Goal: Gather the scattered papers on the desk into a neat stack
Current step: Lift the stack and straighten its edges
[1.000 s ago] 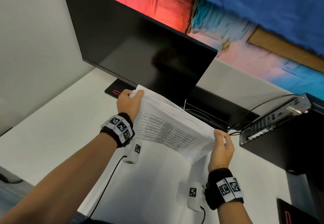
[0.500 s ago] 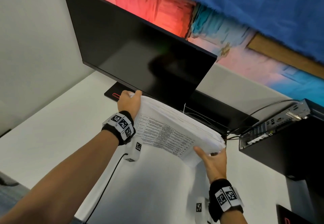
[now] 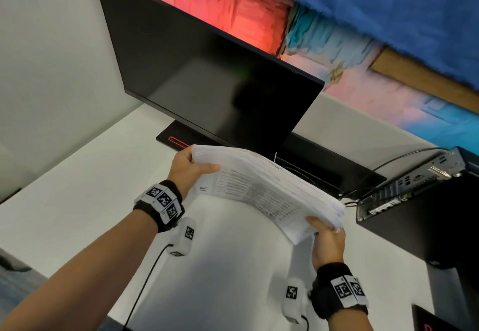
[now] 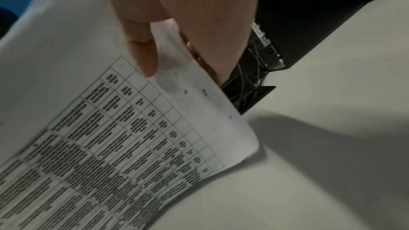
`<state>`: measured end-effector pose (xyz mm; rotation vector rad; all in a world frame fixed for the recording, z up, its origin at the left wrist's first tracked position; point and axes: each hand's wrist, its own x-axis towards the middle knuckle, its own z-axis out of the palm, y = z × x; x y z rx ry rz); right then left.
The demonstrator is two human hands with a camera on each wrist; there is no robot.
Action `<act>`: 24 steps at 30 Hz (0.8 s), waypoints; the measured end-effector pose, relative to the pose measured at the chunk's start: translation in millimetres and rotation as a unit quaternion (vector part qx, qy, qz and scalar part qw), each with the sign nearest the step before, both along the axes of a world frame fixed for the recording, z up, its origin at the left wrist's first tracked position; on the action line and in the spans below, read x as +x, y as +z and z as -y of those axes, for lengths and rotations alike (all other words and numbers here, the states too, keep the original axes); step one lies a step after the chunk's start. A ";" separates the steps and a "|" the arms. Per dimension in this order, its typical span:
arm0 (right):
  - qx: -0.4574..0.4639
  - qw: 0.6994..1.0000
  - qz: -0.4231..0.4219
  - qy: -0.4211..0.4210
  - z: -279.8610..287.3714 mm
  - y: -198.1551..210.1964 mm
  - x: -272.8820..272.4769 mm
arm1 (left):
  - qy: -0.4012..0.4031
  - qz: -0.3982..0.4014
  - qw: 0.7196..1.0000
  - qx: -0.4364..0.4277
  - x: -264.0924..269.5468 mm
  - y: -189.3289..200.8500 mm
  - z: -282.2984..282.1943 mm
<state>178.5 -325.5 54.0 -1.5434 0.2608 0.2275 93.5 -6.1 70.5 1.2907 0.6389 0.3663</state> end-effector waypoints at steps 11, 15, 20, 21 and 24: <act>-0.042 0.999 0.007 0.003 -1.8 6.4 -0.7 | -0.009 -0.005 1.000 0.016 0.5 -8.2 11.4; -0.043 0.999 -0.007 0.020 -2.9 6.4 -8.0 | -0.054 -0.041 0.998 0.019 2.1 -17.4 19.2; -0.021 1.000 -0.018 -0.004 -5.9 5.1 -5.2 | -0.008 -0.032 0.999 0.014 6.5 -16.5 27.7; -0.022 1.000 -0.016 0.000 -5.0 3.6 -4.2 | -0.013 -0.034 0.999 0.023 6.4 -17.7 27.0; -0.035 0.999 -0.007 0.030 -4.1 5.7 -5.0 | -0.064 -0.056 0.995 0.055 5.9 -21.7 28.0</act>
